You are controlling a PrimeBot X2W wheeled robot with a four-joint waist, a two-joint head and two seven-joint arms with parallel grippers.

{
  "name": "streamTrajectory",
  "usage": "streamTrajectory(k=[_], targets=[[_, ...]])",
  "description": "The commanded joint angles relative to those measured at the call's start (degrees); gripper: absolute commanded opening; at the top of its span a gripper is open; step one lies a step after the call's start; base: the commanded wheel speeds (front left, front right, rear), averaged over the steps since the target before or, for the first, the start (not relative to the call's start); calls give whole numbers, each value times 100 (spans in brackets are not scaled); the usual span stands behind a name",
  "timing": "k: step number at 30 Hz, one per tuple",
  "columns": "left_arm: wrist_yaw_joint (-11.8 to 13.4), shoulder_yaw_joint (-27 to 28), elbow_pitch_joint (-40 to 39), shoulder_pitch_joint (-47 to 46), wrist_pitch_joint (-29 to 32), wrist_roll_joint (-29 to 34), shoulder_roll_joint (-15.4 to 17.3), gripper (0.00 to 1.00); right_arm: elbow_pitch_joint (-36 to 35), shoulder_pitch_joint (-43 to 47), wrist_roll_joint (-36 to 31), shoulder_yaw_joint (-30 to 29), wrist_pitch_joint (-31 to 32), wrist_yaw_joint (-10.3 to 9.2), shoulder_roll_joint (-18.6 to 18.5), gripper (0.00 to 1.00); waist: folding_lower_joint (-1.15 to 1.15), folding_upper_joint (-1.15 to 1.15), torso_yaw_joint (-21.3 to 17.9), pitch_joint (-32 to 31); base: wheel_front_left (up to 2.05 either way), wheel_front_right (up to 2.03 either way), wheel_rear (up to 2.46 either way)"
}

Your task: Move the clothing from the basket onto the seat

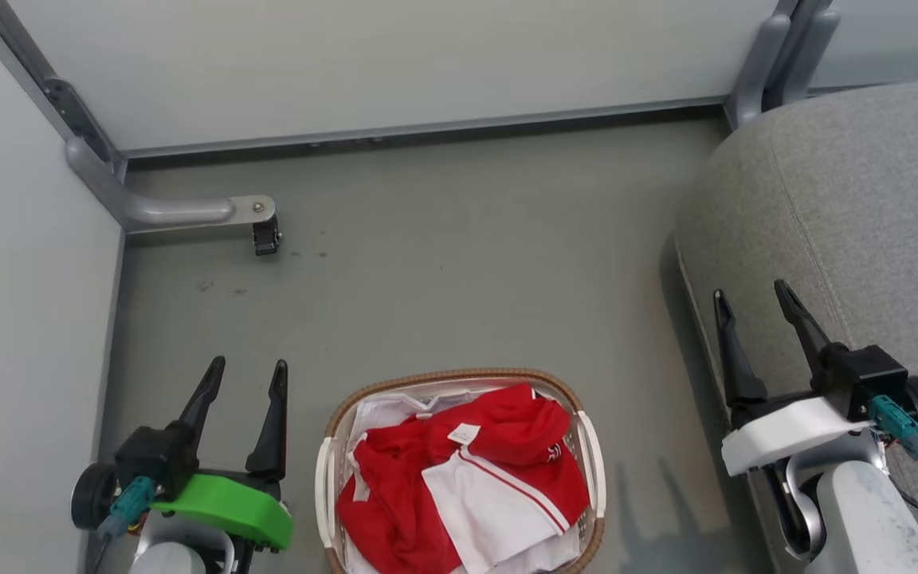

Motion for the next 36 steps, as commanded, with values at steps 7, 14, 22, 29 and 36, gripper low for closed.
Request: streamTrajectory(k=[7,14,22,29,36], targets=[[8,-415,108,-490,-34,-229,254,100,-134,-376,135,88,-35,-3,-18,100,0,0,-430,955,0,0,0],[8,-868,282,-838,-34,-349,401,100,-277,-549,278,181,-35,-3,-19,100,0,0,-638,1484,0,0,0],[8,-1426,520,-1270,-33,-461,676,100,-423,-739,417,214,-35,-3,-19,100,0,0,-813,2031,0,0,0],[8,-1983,873,-1643,-33,-439,934,100,-588,-896,475,340,-35,-3,-14,100,0,0,-933,2528,0,0,0],[8,-2732,1523,-2061,-32,-562,1190,100,-744,-1072,533,431,-35,-3,-18,100,0,0,-1049,2977,0,0,0]])
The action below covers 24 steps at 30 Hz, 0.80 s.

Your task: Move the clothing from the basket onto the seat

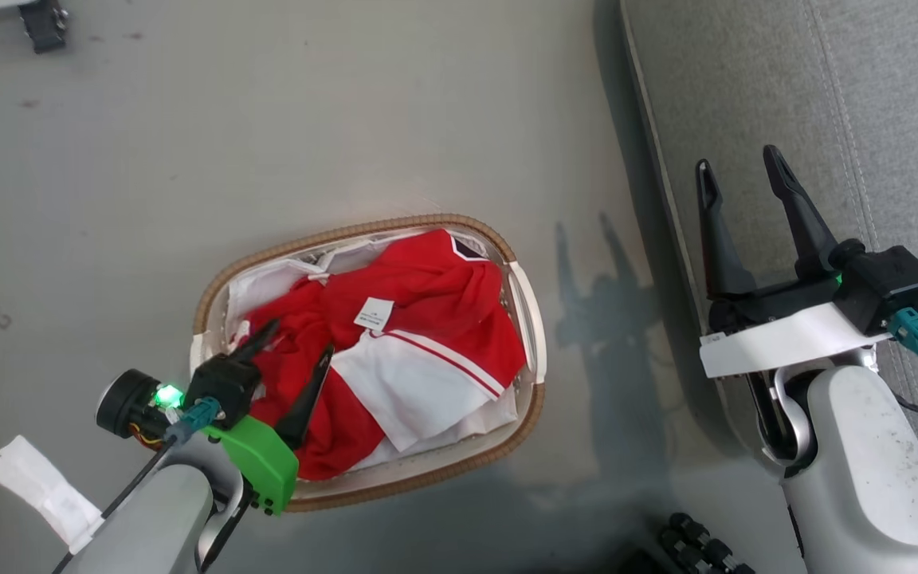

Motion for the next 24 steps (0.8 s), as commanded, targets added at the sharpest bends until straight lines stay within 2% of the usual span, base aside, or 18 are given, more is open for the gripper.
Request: streamTrajectory(k=[1,6,15,24], targets=[[8,-186,176,-201,5,-26,98,100,-37,-93,33,27,-29,-6,-15,100,-1,0,-150,318,0,0,0],[8,-846,888,-605,5,-173,175,100,-113,-107,78,92,-29,-6,-15,100,-1,0,-202,529,0,0,0],[8,-1499,1898,-1330,5,-52,190,100,-178,-152,149,243,-29,-6,-16,100,-1,0,-296,831,0,0,0],[8,-2258,2780,-1920,148,4,-31,100,-205,-186,260,418,-29,-6,-15,100,-1,0,-410,1076,0,0,0]])
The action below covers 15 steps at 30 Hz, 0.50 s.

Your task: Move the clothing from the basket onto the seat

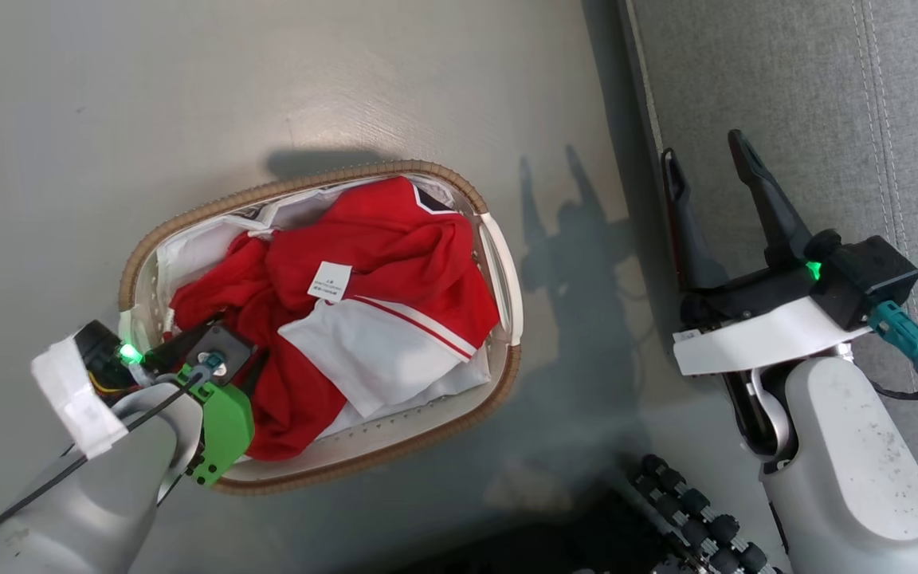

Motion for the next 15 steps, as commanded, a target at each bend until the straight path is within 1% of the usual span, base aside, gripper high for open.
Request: streamTrajectory(k=[1,9,15], targets=[[8,-120,75,-200,52,-33,-43,100,-22,-59,50,40,-29,-6,-13,100,0,0,-58,82,0,0,0],[8,-841,313,-634,314,-229,-182,100,-52,-97,181,171,-29,-6,-13,100,0,0,-131,263,0,0,0],[8,-1060,377,-779,403,-276,-143,100,-94,-158,244,235,-29,-6,-13,100,0,0,-211,384,0,0,0]])
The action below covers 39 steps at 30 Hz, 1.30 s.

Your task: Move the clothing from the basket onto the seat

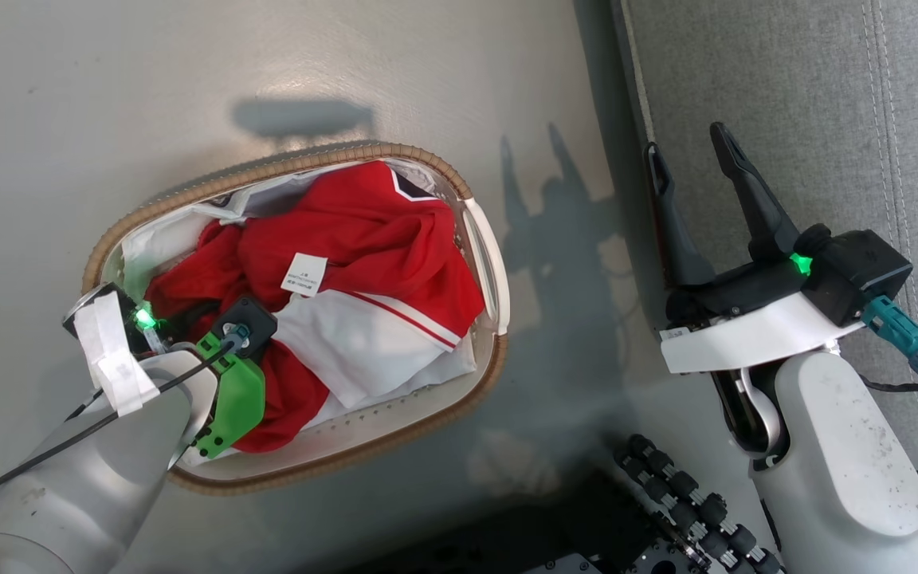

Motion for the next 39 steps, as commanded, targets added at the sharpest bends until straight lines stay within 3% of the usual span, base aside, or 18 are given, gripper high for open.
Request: streamTrajectory(k=[1,2,4,17,31,39], targets=[[8,-23,38,-123,46,21,44,91,-30,-81,19,13,-29,-6,-13,100,0,0,-37,51,0,0,0],[8,-39,39,-138,41,20,59,67,-40,-86,31,14,-29,-6,-14,100,0,0,-48,69,0,0,0],[8,-62,41,-154,24,25,77,0,-51,-97,46,14,-29,-6,-13,100,0,0,-60,96,0,0,0],[8,-98,155,-118,-262,-89,-241,0,91,-122,26,-59,-29,-6,-14,100,0,0,87,-298,0,0,0],[8,1,45,406,-523,-665,-747,0,526,139,-217,-221,-29,-6,-17,100,0,0,579,-1769,0,0,0],[102,614,-730,873,-515,-702,-824,0,731,459,-364,-386,-29,-6,-17,100,0,0,927,-2574,0,0,0]])
